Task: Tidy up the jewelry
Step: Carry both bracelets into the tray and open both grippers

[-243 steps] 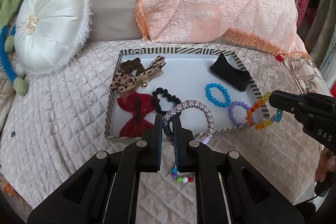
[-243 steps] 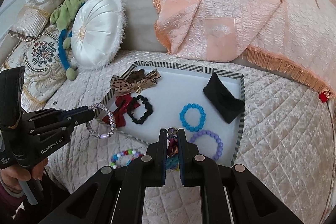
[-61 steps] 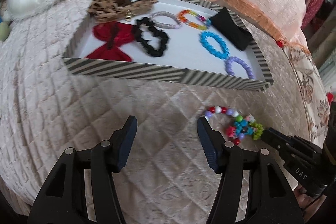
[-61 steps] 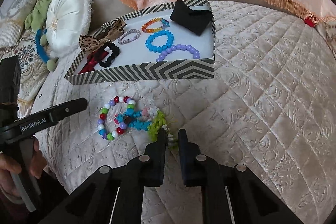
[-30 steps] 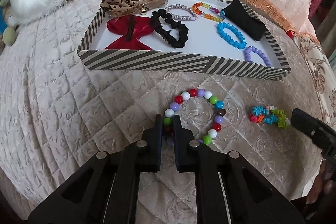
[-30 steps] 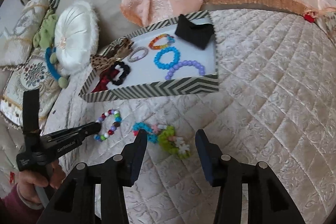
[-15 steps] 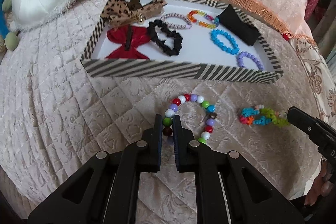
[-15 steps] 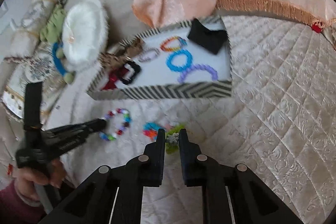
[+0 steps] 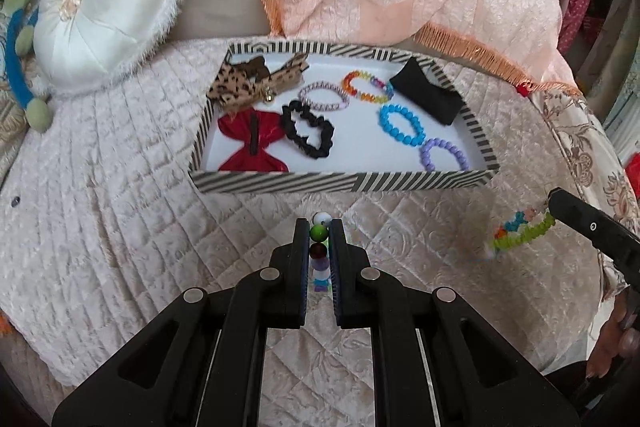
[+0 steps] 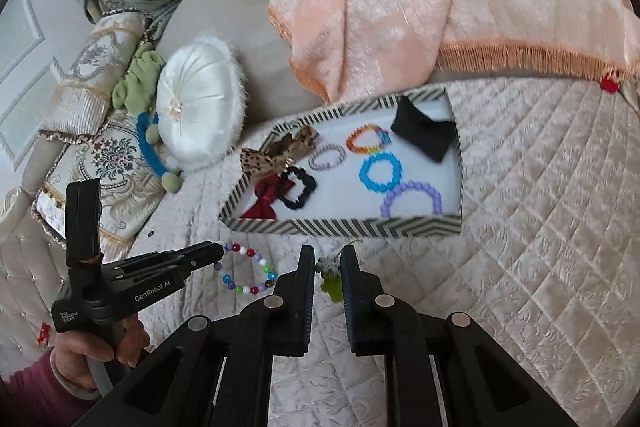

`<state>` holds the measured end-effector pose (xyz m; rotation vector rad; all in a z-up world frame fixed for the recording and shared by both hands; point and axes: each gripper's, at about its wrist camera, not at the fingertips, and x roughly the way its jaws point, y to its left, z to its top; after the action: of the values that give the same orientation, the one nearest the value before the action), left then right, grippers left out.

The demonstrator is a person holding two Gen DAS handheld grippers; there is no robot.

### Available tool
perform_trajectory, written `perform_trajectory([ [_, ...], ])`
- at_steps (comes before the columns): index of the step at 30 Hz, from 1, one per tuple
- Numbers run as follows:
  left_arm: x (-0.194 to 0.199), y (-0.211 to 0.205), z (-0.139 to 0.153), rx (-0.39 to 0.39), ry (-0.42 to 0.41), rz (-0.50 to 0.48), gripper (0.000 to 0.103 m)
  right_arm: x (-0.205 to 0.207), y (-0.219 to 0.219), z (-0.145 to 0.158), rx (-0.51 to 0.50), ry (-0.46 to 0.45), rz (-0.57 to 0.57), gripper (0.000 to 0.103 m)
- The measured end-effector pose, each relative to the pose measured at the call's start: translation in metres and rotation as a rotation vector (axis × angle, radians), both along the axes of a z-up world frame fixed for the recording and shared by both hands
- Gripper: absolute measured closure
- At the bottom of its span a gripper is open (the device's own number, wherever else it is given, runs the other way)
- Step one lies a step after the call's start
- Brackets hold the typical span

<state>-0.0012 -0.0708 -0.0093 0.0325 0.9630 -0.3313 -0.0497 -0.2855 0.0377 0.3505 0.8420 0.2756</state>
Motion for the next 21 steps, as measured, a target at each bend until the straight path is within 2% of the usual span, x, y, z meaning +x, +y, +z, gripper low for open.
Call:
perform_trajectory([
  [9, -0.008, 0.000, 0.025, 0.012, -0.051, -0.006, 0.095, -0.004, 0.005, 0.026, -0.024, -0.038, 0.007, 0.091],
  [21, -0.010, -0.010, 0.041, 0.028, -0.094, -0.025, 0.095, -0.004, 0.007, 0.050, -0.051, -0.076, 0.017, 0.091],
])
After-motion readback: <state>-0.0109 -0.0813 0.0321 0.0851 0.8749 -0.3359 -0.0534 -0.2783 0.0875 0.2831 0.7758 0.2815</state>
